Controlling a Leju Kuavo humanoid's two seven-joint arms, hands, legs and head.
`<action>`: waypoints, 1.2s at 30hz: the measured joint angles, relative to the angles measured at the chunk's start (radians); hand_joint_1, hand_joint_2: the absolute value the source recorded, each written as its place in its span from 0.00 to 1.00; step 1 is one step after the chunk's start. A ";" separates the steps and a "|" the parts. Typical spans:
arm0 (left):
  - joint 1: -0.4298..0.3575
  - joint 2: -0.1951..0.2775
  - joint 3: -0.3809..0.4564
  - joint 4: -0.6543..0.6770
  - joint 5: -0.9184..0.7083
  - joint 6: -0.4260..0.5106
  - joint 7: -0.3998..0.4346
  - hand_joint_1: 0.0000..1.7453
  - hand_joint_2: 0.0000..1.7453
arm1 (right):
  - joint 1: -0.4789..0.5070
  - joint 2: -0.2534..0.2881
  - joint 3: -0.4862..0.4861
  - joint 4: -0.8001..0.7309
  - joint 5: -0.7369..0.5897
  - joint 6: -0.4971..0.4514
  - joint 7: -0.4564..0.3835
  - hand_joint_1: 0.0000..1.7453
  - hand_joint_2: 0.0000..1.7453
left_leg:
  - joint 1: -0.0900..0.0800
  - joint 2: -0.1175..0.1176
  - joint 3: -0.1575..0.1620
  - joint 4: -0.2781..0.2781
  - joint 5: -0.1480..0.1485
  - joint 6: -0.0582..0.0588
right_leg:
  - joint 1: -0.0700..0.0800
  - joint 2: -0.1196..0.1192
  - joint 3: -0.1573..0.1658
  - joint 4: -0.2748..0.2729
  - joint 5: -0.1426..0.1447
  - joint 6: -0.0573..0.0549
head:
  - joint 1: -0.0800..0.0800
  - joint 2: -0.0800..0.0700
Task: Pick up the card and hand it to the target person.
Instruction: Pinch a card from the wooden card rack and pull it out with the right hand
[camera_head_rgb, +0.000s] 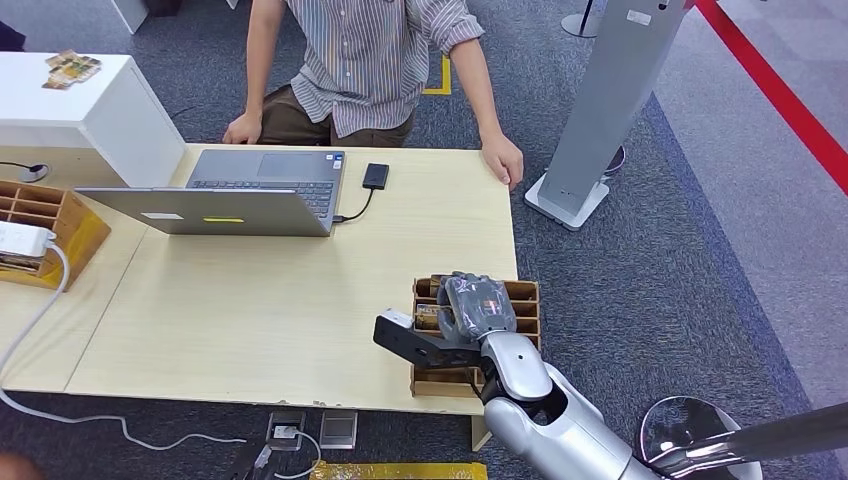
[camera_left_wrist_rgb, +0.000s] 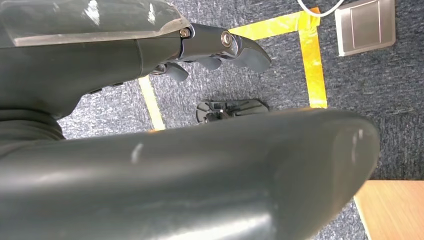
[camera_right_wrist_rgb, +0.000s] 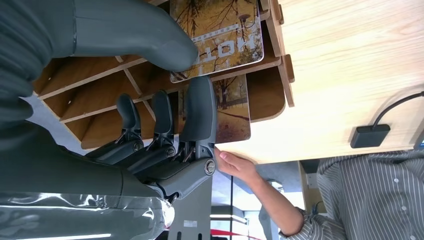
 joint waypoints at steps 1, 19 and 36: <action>0.000 0.000 0.000 0.000 0.000 0.000 0.000 0.00 0.00 | 0.000 0.000 0.000 0.000 0.000 0.000 0.000 0.73 1.00 | 0.000 0.000 0.000 0.000 0.000 0.000 | 0.000 0.000 0.000 0.000 0.000 0.000 | 0.000 0.000; 0.000 0.000 0.000 0.000 0.000 0.000 0.000 0.00 0.00 | 0.015 0.011 0.006 0.000 -0.007 -0.003 -0.015 0.65 1.00 | 0.000 0.000 0.000 0.000 0.000 0.000 | 0.000 0.000 0.000 0.000 0.000 0.000 | 0.000 0.000; -0.001 0.000 0.000 0.000 -0.001 0.007 -0.003 0.00 0.50 | 0.030 0.022 0.019 0.009 -0.028 -0.008 -0.040 1.00 1.00 | 0.000 0.000 0.000 0.000 0.000 0.000 | 0.000 0.000 0.000 0.000 0.000 0.000 | 0.000 0.000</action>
